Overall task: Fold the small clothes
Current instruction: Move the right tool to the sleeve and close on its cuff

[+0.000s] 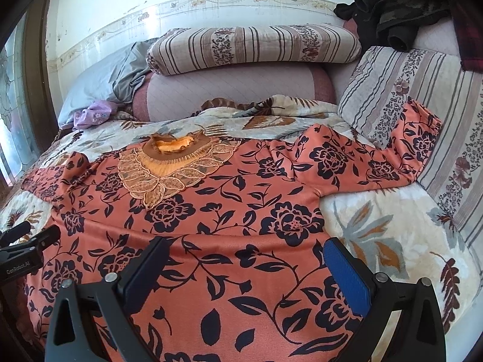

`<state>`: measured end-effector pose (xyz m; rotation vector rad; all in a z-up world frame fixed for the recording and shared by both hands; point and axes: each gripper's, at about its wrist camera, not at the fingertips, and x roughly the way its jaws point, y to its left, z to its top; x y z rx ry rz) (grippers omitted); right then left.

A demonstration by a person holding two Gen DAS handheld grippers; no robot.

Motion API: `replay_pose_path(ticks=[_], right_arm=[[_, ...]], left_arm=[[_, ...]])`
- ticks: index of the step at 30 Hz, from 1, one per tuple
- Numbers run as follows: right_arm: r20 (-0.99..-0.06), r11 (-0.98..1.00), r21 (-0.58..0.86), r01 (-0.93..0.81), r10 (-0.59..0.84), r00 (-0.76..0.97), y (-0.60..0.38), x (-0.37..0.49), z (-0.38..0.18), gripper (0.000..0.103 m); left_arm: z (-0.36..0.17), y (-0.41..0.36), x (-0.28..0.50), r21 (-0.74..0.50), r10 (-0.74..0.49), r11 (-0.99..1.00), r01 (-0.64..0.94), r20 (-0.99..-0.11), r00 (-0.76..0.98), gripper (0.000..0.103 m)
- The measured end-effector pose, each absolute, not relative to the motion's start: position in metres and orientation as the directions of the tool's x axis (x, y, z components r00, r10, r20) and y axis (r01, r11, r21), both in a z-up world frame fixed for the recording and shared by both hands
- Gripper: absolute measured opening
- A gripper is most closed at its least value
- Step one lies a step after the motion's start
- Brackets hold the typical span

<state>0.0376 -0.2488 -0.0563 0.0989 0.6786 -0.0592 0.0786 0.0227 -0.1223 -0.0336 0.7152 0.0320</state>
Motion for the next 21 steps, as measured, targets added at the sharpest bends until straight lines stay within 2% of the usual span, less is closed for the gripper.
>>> replay_pose_path(ticks=[5, 11, 13, 15, 17, 21], right_arm=[[-0.621, 0.960, 0.237, 0.151, 0.030, 0.783, -0.291, 0.036, -0.038, 0.103], [-0.588, 0.924, 0.184, 0.335, -0.170, 0.791, -0.396, 0.072, 0.002, 0.103], [-0.603, 0.904, 0.083, 0.419, -0.289, 0.744, -0.441, 0.100, 0.005, 0.102], [-0.610, 0.876, -0.090, 0.474, -0.425, 0.669, -0.474, 0.130, 0.004, 0.094], [-0.608, 0.844, -0.234, 0.483, -0.514, 0.605, -0.499, 0.159, 0.003, 0.079], [-0.520, 0.747, -0.524, 0.408, -0.661, 0.542, -0.513, 0.215, -0.007, 0.078]], left_arm=[[-0.131, 0.031, 0.086, -0.036, 0.027, 0.997, -0.072, -0.692, 0.721, 0.103], [-0.151, 0.044, 0.101, -0.083, 0.022, 0.988, -0.132, -0.762, 0.647, 0.103], [-0.159, 0.050, 0.105, -0.111, 0.013, 0.980, -0.163, -0.788, 0.616, 0.103], [-0.164, 0.054, 0.108, -0.119, 0.017, 0.976, -0.183, -0.795, 0.607, 0.103], [-0.165, 0.051, 0.109, -0.099, 0.035, 0.978, -0.183, -0.790, 0.612, 0.103], [-0.170, 0.040, 0.112, -0.019, 0.091, 0.985, -0.172, -0.788, 0.609, 0.103]])
